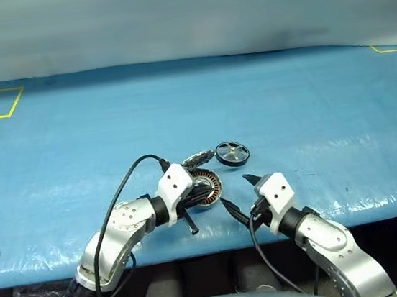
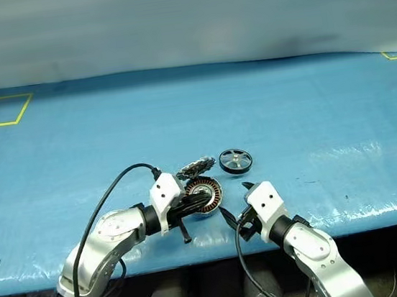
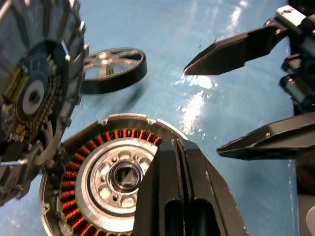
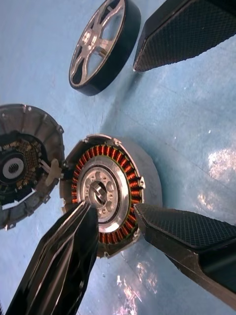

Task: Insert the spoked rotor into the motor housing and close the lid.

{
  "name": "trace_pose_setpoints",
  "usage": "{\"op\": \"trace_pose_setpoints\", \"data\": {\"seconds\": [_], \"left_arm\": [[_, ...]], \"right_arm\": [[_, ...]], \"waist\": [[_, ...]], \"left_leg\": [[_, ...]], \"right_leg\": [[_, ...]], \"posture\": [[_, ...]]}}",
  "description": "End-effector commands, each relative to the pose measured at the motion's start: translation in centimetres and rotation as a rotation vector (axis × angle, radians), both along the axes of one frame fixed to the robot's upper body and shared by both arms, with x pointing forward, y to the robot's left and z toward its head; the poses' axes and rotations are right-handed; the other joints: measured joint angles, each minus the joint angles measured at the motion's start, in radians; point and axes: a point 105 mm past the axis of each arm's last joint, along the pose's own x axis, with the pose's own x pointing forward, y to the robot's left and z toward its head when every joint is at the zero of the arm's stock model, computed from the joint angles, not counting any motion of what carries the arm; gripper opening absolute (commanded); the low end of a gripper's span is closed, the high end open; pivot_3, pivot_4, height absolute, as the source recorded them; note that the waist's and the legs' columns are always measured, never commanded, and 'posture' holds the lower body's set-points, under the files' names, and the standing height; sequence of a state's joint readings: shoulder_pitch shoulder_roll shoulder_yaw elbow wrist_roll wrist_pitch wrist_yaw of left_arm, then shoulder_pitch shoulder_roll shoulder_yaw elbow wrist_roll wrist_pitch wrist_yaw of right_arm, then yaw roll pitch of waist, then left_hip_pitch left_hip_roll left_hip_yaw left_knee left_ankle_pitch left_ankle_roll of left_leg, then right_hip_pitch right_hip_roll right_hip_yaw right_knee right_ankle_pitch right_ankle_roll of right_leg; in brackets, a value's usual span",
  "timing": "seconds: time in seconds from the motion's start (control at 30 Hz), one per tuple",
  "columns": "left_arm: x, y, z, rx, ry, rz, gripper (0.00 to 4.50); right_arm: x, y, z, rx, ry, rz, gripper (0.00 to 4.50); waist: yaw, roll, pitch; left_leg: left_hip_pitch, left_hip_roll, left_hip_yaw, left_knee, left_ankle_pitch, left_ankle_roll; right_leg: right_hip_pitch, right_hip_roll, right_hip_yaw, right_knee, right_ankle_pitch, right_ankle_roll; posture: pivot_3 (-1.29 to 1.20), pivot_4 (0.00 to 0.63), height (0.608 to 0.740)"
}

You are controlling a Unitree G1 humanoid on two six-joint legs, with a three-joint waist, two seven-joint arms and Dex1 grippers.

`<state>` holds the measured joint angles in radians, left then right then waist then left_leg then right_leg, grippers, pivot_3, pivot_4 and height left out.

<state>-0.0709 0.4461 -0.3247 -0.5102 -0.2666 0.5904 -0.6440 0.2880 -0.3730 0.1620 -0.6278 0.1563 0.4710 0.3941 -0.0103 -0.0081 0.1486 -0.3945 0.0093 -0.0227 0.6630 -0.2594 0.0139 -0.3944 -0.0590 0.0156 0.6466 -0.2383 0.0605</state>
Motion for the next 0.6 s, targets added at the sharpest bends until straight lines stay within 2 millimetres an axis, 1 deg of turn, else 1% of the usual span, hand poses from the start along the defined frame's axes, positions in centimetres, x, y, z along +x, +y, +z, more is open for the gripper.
{"op": "trace_pose_setpoints", "data": {"seconds": [0.03, 0.07, 0.13, 0.3, 0.37, 0.43, 0.53, 0.6], "left_arm": [[-0.4, 0.3, 2.5, -0.087, -0.174, -0.013, 0.04], [-0.5, 0.7, 2.7, -0.115, -0.194, 0.008, 0.04], [-0.9, 1.4, 2.6, -0.142, -0.195, 0.021, 0.04], [-2.0, 3.6, 1.4, -0.185, -0.103, 0.086, 0.04], [-2.0, 4.8, 0.6, -0.141, -0.118, 0.146, 0.00], [-2.0, 5.6, -0.3, -0.087, -0.132, 0.181, 0.00], [-2.0, 6.5, -1.0, -0.080, -0.140, 0.239, 0.00], [-2.1, 7.1, -1.6, -0.053, -0.138, 0.254, 0.00]], "right_arm": [[1.4, -1.2, 1.1, 0.039, -0.011, -0.115, 4.50], [1.8, -1.5, 1.1, 0.032, 0.011, -0.156, 4.50], [2.4, -1.4, 1.4, 0.016, 0.037, -0.178, 4.50], [2.9, 0.7, 2.9, 0.002, 0.046, -0.085, 4.50], [2.8, 1.6, 3.4, 0.002, 0.055, -0.042, 4.09], [2.6, 2.3, 3.7, -0.014, 0.057, 0.006, 3.58], [2.1, 3.5, 4.2, -0.022, 0.065, 0.080, 2.52], [1.9, 4.1, 4.2, -0.036, 0.077, 0.109, 1.92]], "waist": [[0.001, 0.000, 0.000], [0.000, 0.000, 0.000], [0.000, 0.000, 0.000], [-0.001, 0.000, 0.000], [-0.001, 0.000, 0.000], [0.000, 0.000, 0.000], [-0.001, 0.000, 0.000], [-0.002, 0.000, 0.000]], "left_leg": [[0.000, 0.000, 0.000, 0.000, 0.000, 0.000], [0.000, 0.001, 0.000, 0.000, 0.000, 0.000], [0.000, 0.001, 0.001, 0.000, 0.000, 0.000], [0.000, 0.001, 0.000, -0.001, 0.000, 0.000], [-0.001, 0.001, 0.000, -0.001, 0.000, 0.000], [-0.001, 0.001, 0.000, -0.001, 0.000, 0.000], [-0.001, 0.000, 0.000, -0.001, 0.000, 0.000], [-0.001, 0.000, 0.000, -0.001, 0.000, 0.000]], "right_leg": [[0.000, 0.000, 0.000, 0.000, 0.000, 0.000], [0.000, 0.000, 0.000, 0.000, 0.000, 0.000], [0.000, -0.001, 0.001, 0.000, 0.000, 0.000], [-0.001, -0.001, 0.000, 0.000, 0.000, -0.001], [-0.001, -0.001, 0.000, 0.000, 0.000, -0.001], [-0.001, -0.001, 0.000, 0.000, 0.000, -0.001], [-0.001, -0.001, 0.000, -0.001, 0.000, -0.001], [-0.001, -0.001, 0.000, -0.001, 0.000, 0.000]], "posture": [[0.00, 0.150, 0.740], [0.00, 0.150, 0.740], [0.00, 0.150, 0.740], [0.00, 0.150, 0.740], [0.00, 0.150, 0.740], [0.00, 0.150, 0.740], [0.00, 0.150, 0.740], [0.00, 0.150, 0.740]]}}
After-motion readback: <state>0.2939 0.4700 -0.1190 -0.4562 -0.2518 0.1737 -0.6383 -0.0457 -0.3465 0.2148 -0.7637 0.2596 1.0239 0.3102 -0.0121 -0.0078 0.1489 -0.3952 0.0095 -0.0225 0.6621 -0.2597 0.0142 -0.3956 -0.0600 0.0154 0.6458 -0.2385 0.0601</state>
